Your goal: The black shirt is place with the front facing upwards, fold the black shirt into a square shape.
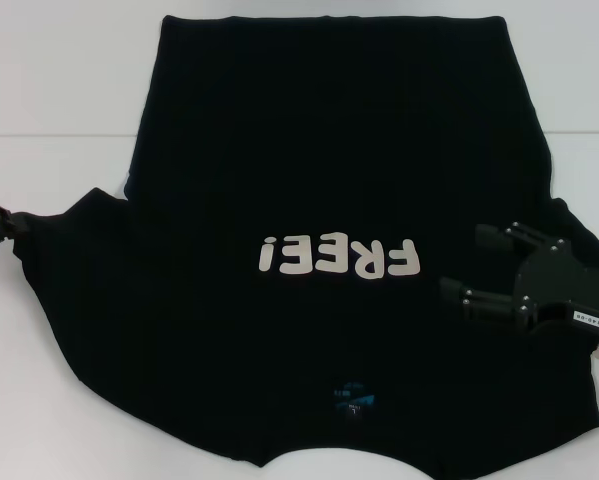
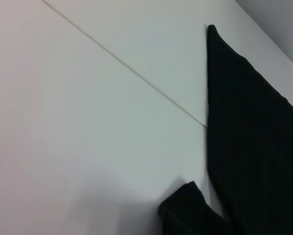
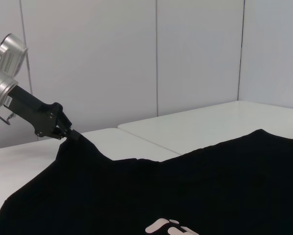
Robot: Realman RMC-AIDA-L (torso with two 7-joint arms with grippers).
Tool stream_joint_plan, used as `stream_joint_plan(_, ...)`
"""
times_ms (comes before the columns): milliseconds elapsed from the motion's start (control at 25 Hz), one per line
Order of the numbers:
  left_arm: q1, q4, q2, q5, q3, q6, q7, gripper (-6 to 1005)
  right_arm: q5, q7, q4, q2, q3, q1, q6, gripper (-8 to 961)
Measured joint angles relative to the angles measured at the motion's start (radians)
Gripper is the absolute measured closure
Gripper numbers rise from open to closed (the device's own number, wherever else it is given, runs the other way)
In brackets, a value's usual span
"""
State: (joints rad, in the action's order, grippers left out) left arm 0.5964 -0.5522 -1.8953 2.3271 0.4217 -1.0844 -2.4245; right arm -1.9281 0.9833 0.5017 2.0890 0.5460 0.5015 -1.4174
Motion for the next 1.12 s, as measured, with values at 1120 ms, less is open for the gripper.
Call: stream_joint_plan(1120,0.058,-0.229,-0.168,-0.045,0.032,-0.246,0.242,933,-0.005,0.014,-0.009,0.002,0.010,-0.005,0.002,12)
